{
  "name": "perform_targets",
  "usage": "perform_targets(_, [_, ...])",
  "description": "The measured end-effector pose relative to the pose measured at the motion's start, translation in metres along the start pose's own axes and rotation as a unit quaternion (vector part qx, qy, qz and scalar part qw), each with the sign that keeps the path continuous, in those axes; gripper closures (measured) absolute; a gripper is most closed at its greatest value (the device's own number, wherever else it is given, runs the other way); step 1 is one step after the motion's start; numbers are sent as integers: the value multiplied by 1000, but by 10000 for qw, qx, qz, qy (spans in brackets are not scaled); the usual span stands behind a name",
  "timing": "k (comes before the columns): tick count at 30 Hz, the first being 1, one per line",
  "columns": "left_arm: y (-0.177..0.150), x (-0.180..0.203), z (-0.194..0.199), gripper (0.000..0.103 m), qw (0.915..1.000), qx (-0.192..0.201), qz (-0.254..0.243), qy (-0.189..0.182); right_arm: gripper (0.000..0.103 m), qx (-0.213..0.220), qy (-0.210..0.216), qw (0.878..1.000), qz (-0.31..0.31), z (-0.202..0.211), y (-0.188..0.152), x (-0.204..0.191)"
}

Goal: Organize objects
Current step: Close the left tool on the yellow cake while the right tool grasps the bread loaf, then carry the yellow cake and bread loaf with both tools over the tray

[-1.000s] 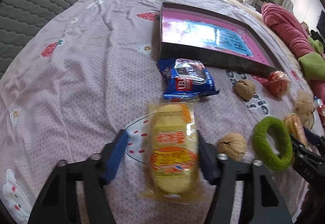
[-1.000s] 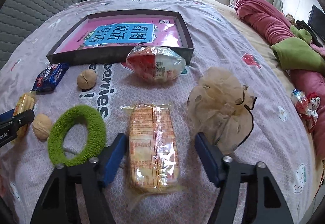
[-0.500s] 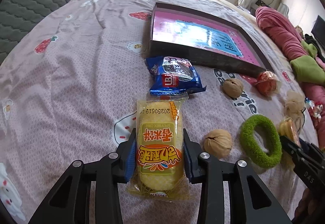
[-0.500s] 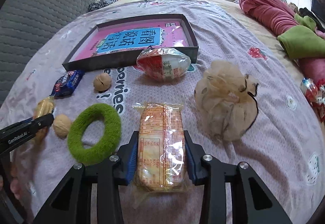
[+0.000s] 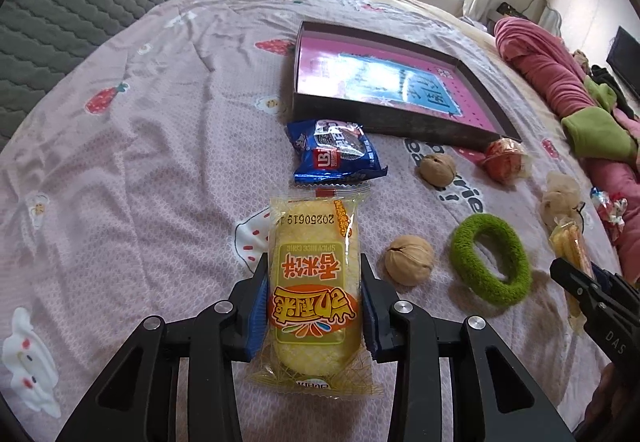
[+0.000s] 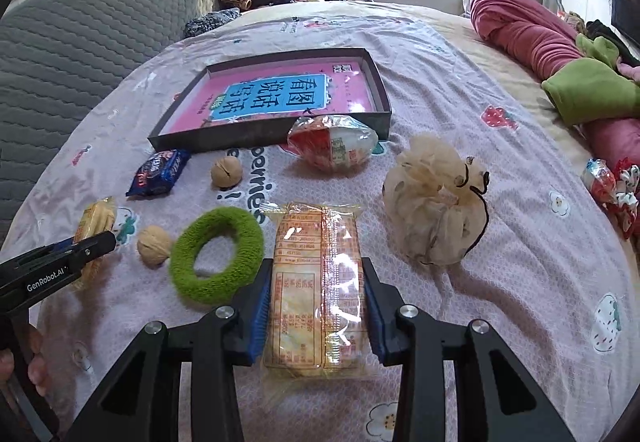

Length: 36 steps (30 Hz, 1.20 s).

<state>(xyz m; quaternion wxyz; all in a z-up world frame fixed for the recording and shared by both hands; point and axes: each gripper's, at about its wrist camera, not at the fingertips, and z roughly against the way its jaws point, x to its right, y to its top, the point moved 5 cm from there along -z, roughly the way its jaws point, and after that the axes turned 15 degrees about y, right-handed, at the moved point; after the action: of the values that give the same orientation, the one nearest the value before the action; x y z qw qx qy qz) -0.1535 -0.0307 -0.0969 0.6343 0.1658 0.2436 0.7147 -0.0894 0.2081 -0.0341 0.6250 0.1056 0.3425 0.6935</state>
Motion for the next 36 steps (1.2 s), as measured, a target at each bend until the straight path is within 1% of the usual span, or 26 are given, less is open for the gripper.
perform_targets(5, [-1, 1, 16, 64, 9999, 102, -28, -15, 63, 94, 38, 9999, 53, 13, 1, -6])
perform_targets(20, [2, 21, 53, 63, 9991, 341, -227, -49, 63, 287, 62, 9993, 229, 40, 12, -14])
perform_targets(29, [23, 37, 70, 63, 9975, 581, -383, -110, 63, 442, 42, 9980, 446, 49, 32, -19])
perform_targets(36, [44, 42, 76, 63, 9966, 737, -351, -126, 63, 562, 51, 9965, 610, 49, 50, -27])
